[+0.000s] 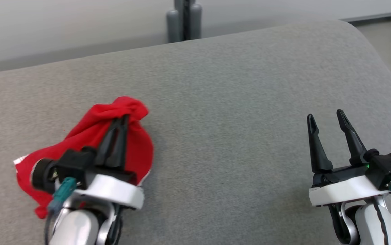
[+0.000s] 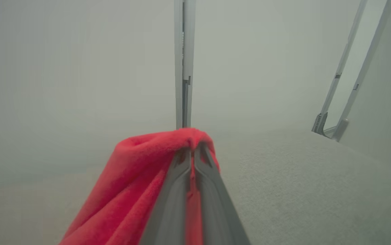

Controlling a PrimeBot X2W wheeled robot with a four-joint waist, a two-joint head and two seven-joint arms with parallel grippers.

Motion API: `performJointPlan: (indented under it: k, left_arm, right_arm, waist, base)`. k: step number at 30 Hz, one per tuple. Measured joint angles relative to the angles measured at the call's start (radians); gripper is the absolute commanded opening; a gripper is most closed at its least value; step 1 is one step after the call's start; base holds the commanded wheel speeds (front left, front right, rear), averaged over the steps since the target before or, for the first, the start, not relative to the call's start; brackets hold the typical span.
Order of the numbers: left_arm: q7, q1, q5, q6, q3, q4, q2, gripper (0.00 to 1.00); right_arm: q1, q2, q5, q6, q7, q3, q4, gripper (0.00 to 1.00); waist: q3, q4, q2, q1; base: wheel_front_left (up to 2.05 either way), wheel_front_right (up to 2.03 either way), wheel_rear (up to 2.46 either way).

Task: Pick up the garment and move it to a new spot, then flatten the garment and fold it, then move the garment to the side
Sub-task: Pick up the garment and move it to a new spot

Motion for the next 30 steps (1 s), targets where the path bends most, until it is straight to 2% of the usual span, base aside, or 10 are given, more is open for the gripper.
performJointPlan:
  k: [12, 16, 22, 23, 24, 25, 30]
  left_arm:
    - [0.015, -0.246, 0.035, -0.149, -0.197, 0.189, -0.071, 0.00]
    - [0.015, -0.290, 0.031, -0.185, -0.244, 0.291, -0.090, 0.00]
    - [-0.015, -0.320, 0.016, -0.207, -0.298, 0.409, -0.107, 0.00]
    - [-0.023, -0.322, 0.016, -0.207, -0.304, 0.422, -0.108, 0.27]
    - [-0.030, -0.324, 0.016, -0.207, -0.310, 0.433, -0.110, 0.76]
    - [-0.043, -0.325, 0.015, -0.206, -0.315, 0.437, -0.113, 1.00]
    - [-0.095, -0.327, 0.000, -0.192, -0.326, 0.437, -0.120, 1.00]
  right_arm:
    - [-0.026, 0.000, 0.052, 0.000, -0.009, 0.005, 0.002, 1.00]
    - [-0.044, 0.000, 0.072, 0.000, -0.012, 0.014, 0.014, 1.00]
    - [-0.053, 0.000, 0.084, 0.000, -0.017, 0.017, 0.038, 1.00]
    - [-0.056, 0.001, 0.085, 0.000, -0.017, 0.016, 0.040, 1.00]
    - [-0.057, 0.001, 0.085, 0.000, -0.017, 0.012, 0.040, 1.00]
    - [-0.058, 0.000, 0.085, 0.000, -0.017, 0.006, 0.041, 1.00]
    - [-0.057, 0.001, 0.078, 0.000, -0.019, -0.003, 0.044, 1.00]
  waist:
    - [0.107, -0.113, 0.0000, 0.0000]
    - [0.145, -0.140, 0.0000, 0.0000]
    - [0.170, -0.164, 0.0000, 0.0000]
    - [0.169, -0.163, 0.0000, 0.0000]
    - [0.167, -0.160, 0.0000, 0.0000]
    - [0.164, -0.156, 0.0000, 0.0000]
    - [0.144, -0.135, 0.0000, 0.0000]
  base:
    - [0.00, 0.00, 0.00]
    - [0.00, 0.00, 0.00]
    - [0.00, 0.00, 0.00]
    - [0.00, 0.00, 0.00]
    - [0.00, 0.00, 0.00]
    - [0.00, 0.00, 0.00]
    - [0.00, 0.00, 0.00]
